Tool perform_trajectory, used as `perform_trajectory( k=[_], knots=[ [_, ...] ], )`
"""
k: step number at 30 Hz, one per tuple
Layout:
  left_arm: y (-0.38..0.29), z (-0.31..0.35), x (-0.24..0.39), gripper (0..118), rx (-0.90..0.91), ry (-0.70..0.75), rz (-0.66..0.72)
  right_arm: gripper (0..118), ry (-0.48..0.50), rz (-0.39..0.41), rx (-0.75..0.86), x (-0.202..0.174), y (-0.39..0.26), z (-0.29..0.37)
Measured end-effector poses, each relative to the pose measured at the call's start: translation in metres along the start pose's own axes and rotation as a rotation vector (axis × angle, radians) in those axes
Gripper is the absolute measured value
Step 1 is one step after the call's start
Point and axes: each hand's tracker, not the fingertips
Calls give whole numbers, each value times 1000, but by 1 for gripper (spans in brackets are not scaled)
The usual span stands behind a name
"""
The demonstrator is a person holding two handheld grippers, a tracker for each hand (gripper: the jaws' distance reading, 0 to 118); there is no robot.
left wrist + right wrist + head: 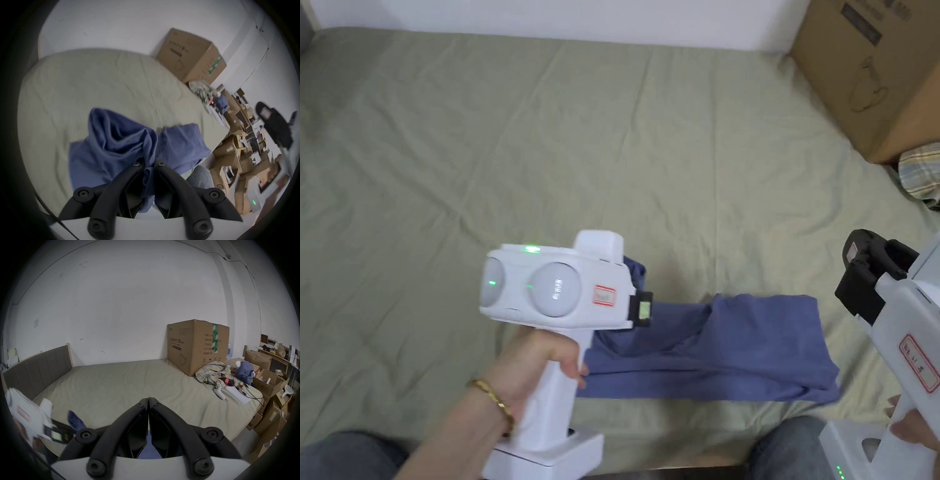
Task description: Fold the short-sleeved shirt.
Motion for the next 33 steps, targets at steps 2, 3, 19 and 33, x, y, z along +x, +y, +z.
perform_trajectory(
  k=[2,3,19,33],
  knots=[
    [-4,-34,13,9,-78,43,-12,0,-33,-30,0,13,-4,1],
    [-8,-52,22,9,-89,77,-45,0,-44,-45,-5,18,-6,1],
    [-3,0,12,80,239,269,-89,0,-26,-90,-29,15,-7,2],
    [-69,-84,45,1,31,255,-145,0,18,-102,-53,25,-10,7]
  ],
)
